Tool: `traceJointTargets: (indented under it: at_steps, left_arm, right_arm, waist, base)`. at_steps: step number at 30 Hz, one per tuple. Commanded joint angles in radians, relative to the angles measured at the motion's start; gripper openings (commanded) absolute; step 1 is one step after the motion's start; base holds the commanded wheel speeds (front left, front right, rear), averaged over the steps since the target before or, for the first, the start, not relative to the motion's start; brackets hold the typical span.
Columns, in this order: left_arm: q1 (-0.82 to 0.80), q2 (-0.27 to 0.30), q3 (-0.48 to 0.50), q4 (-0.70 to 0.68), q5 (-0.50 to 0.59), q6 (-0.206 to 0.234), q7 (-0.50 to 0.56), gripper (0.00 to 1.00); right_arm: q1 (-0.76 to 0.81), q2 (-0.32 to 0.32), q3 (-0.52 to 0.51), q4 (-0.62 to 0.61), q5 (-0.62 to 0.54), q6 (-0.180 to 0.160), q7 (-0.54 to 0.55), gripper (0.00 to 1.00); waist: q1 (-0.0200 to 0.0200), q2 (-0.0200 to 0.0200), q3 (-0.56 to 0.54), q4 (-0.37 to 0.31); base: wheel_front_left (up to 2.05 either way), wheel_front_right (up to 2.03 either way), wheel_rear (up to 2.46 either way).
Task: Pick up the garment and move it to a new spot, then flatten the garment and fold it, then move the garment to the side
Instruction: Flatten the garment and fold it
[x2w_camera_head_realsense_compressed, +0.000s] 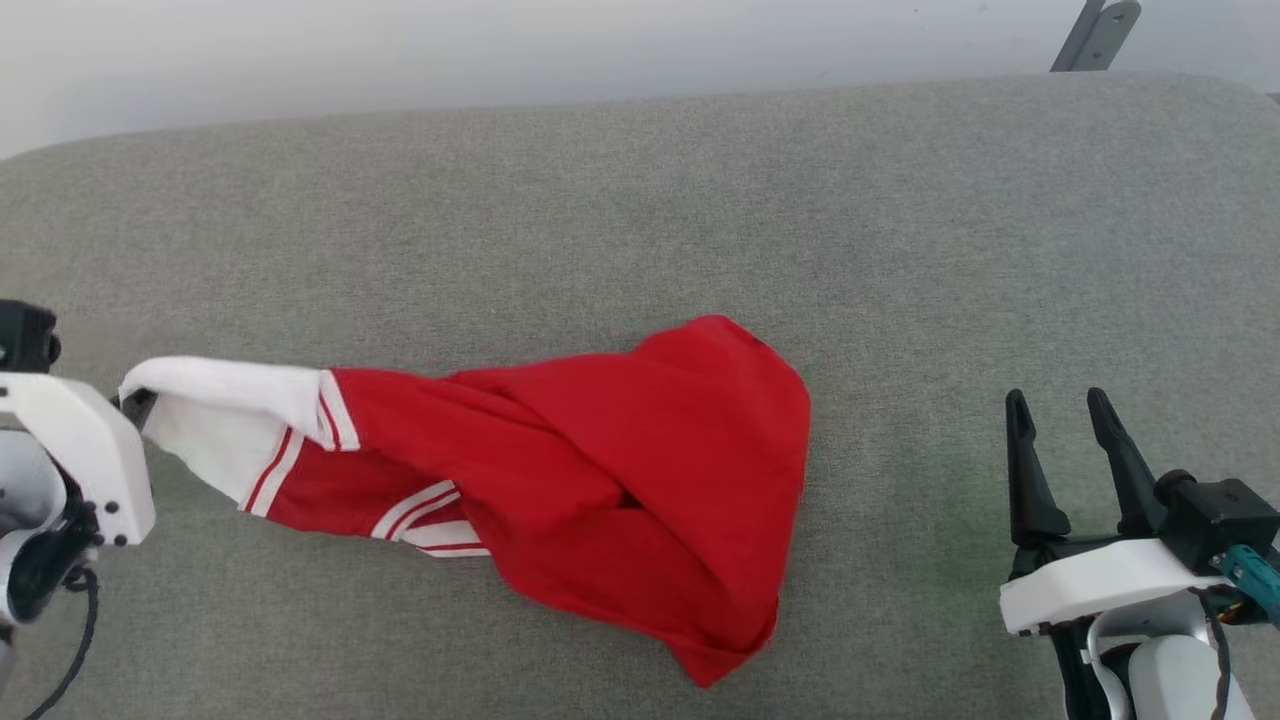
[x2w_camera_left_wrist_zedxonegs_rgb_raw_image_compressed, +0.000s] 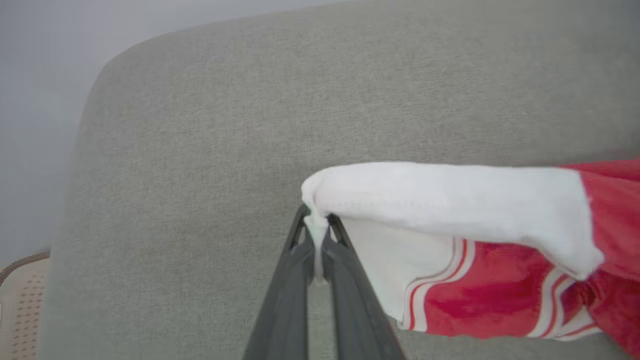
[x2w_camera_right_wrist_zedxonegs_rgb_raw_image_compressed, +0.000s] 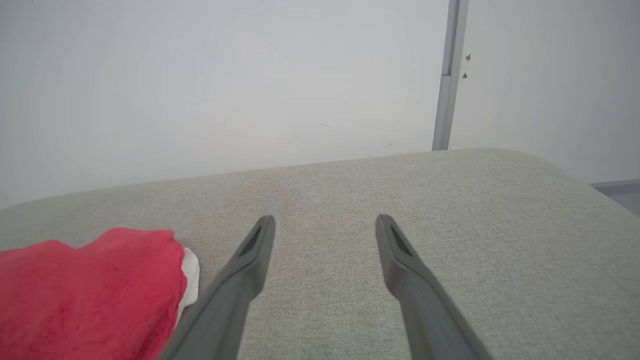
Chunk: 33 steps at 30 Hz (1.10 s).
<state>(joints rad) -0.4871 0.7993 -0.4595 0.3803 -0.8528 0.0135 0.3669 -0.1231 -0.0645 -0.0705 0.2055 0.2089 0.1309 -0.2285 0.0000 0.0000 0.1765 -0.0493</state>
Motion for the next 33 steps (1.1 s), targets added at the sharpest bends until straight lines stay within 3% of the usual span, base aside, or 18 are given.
traceJointTargets:
  at_steps: [1, 6, 8, 9, 19, 28, 33]
  left_arm:
    - [0.007, -0.001, 0.001, 0.021, 0.012, 0.007, -0.014, 0.00]
    - [-0.003, -0.036, -0.009, 0.111, -0.006, -0.014, -0.021, 0.01]
    - [-0.013, -0.050, -0.008, 0.140, -0.020, -0.026, -0.024, 0.47]
    - [-0.016, -0.057, -0.007, 0.157, -0.026, -0.030, -0.021, 1.00]
    - [-0.011, -0.083, 0.007, 0.138, -0.031, -0.058, -0.109, 1.00]
    - [0.114, -0.088, 0.024, -0.045, 0.020, -0.045, -0.330, 1.00]
    - [0.215, -0.099, 0.044, -0.138, 0.035, -0.008, -0.466, 1.00]
  right_arm:
    - [-0.001, -0.003, 0.002, 0.001, 0.001, 0.000, 0.006, 1.00]
    - [-0.006, -0.003, 0.010, 0.003, 0.003, 0.000, 0.009, 1.00]
    - [-0.010, -0.002, 0.012, 0.002, 0.004, 0.000, 0.013, 1.00]
    - [-0.012, -0.002, 0.014, 0.001, 0.004, 0.000, 0.015, 1.00]
    - [-0.007, -0.009, 0.045, -0.003, 0.005, 0.000, 0.025, 1.00]
    - [0.002, -0.027, 0.135, -0.009, 0.044, 0.000, 0.076, 1.00]
    - [0.009, -0.061, 0.237, -0.025, 0.090, 0.000, 0.166, 1.00]
  waist:
    - [0.0000, 0.0000, -0.002, 0.000]
    - [0.0000, 0.0000, -0.004, -0.001]
    - [0.0000, 0.0000, -0.003, -0.001]
    - [0.0000, 0.0000, -0.002, -0.001]
    - [0.0000, 0.0000, -0.012, 0.017]
    - [0.0000, 0.0000, -0.041, 0.067]
    - [0.0000, 0.0000, -0.054, 0.098]
  base:
    - [0.00, 0.00, 0.00]
    - [0.00, 0.00, 0.00]
    - [0.00, 0.00, 0.00]
    - [0.00, 0.00, 0.00]
    - [0.00, 0.00, 0.00]
    - [0.00, 0.00, 0.00]
    - [0.00, 0.00, 0.00]
